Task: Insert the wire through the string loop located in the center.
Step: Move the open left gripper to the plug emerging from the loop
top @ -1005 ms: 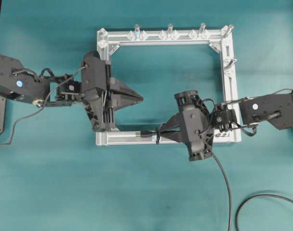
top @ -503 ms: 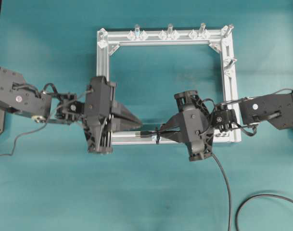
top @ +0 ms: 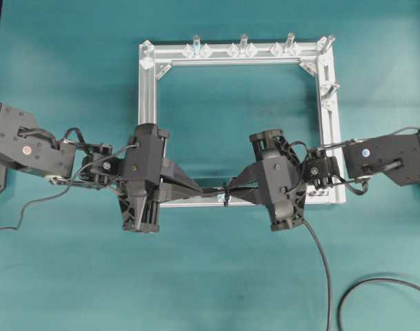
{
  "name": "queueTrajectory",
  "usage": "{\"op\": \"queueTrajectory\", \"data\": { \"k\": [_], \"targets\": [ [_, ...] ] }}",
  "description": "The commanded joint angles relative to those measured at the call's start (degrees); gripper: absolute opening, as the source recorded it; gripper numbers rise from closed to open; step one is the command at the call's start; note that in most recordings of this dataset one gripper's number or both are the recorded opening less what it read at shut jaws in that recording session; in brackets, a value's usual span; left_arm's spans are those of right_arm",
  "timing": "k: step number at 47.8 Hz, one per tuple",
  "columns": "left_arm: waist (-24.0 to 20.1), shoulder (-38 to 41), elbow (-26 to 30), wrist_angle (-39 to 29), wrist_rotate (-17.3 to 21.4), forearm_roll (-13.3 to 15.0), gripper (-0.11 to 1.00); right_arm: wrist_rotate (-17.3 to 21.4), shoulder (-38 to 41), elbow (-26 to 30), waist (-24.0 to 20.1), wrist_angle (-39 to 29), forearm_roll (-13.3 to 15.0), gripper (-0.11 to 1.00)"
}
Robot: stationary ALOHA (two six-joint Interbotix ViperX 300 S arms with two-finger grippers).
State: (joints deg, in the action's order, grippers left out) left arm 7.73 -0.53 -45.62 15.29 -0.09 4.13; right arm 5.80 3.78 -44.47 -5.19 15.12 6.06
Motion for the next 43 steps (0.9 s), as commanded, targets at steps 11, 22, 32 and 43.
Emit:
{"op": "queueTrajectory", "data": {
  "k": [11,22,32,43],
  "targets": [
    [0.2,-1.4,1.2,-1.8,-0.3,-0.1,0.00,-0.1,-0.7,1.0,0.2,0.8,0.1,0.07],
    [0.1,-1.3,1.9,-4.0,-0.3,-0.2,0.12,-0.1,-0.7,1.0,0.2,0.8,0.1,0.07],
    [0.1,-1.0,3.9,-5.8,0.0,-0.2,0.65,-0.1,-0.7,0.9,0.2,1.2,0.1,0.07],
    [0.1,-0.4,4.6,-6.6,0.2,-0.4,0.75,-0.1,-0.7,0.9,0.2,1.4,0.1,0.07]
  ]
}}
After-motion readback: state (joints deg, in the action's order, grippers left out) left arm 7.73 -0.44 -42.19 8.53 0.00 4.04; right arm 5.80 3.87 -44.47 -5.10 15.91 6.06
